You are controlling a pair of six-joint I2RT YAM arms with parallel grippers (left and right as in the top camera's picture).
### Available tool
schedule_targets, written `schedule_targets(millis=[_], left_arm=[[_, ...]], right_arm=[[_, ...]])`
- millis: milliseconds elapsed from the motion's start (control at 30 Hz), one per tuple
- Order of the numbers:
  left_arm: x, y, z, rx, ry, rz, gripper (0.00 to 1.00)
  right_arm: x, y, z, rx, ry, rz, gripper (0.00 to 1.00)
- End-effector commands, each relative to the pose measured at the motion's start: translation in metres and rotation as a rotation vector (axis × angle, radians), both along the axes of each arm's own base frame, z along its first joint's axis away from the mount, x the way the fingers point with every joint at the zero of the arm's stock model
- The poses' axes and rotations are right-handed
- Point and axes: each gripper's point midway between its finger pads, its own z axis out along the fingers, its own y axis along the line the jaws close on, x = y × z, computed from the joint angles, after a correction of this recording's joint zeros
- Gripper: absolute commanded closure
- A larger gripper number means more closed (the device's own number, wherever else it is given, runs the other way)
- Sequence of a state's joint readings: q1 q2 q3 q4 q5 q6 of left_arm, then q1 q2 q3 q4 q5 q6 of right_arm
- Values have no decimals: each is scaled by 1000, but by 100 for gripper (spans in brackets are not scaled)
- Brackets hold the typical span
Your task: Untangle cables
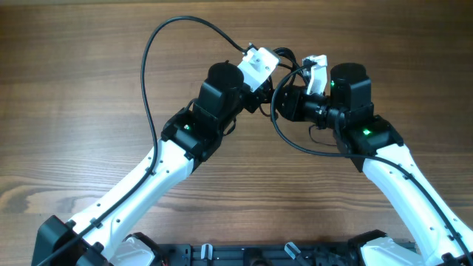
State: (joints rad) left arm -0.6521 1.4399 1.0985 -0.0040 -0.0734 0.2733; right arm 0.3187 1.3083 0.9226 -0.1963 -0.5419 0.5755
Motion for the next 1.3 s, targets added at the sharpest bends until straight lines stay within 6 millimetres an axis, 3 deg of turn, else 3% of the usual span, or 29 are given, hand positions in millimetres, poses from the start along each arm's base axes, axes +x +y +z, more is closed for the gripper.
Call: schedule_targets(millis=[0,200,600,1033,1267], left_arm=[[-17,-22,23,-103,-2,-114,96],[-16,-18,15,-78,22,-95,96],[-8,2,-2,-12,58,6,96],[-9,2,-3,-7,64,6,96],[-11,4,-9,8,85,7,96]], right_arm=[[-3,7,-7,6,20,38,85],[-1,6,-7,6,23,20,95],[2,11,14,76,-18,23,96],[26,-25,25,183,56,-168,96],[30,-25,32,255,101,-209,96]])
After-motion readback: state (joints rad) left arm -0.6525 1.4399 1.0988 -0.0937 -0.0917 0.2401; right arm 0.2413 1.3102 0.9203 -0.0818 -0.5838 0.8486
